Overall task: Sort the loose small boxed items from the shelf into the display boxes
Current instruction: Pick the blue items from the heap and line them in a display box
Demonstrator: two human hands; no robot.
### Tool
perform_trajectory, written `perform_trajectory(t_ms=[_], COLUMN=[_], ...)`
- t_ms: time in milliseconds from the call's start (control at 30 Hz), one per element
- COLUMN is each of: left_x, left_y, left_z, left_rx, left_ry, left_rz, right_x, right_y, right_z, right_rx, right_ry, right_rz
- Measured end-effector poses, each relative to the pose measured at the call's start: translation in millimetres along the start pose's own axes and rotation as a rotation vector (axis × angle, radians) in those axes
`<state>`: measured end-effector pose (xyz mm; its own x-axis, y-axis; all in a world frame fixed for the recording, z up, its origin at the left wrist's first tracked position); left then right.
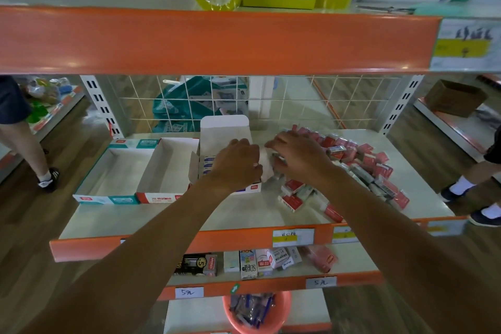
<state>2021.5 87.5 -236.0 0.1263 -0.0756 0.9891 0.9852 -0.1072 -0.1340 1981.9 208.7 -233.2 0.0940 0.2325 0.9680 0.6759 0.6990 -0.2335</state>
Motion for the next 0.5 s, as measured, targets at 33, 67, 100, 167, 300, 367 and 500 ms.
perform_trajectory(t_ms=[33, 67, 100, 167, 300, 367, 500], left_x=[3, 6, 8, 11, 14, 14, 16], left_y=[-3, -6, -9, -15, -28, -35, -43], left_z=[4, 8, 13, 25, 54, 69, 96], left_rx=[0.001, 0.000, -0.005, -0.031, -0.083, -0.108, -0.148], left_ry=[0.010, 0.021, 0.024, 0.017, 0.028, 0.022, 0.021], left_rz=[0.020, 0.037, 0.045, 0.049, 0.044, 0.041, 0.053], right_x=[1, 3, 4, 9, 18, 23, 26], right_y=[2, 5, 9, 16, 36, 48, 65], right_z=[4, 8, 13, 24, 52, 69, 102], right_rx=[-0.012, -0.030, -0.052, -0.098, -0.207, -0.273, -0.381], right_ry=[0.029, 0.051, 0.062, 0.059, 0.064, 0.070, 0.061], right_rz=[0.006, 0.009, 0.018, 0.028, 0.035, 0.040, 0.028])
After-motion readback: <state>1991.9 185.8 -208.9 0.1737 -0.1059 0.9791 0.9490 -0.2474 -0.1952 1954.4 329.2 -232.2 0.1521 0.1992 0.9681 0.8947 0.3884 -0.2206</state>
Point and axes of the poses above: each hand's wrist, its own y-axis away from the middle knuckle, its own x-axis out of the back of the hand, z = x × y, the point moved 6 cm from there along -y, towards the middle knuckle, and after that the axes turned 11 degrees about -y, right-handed, at the moved point
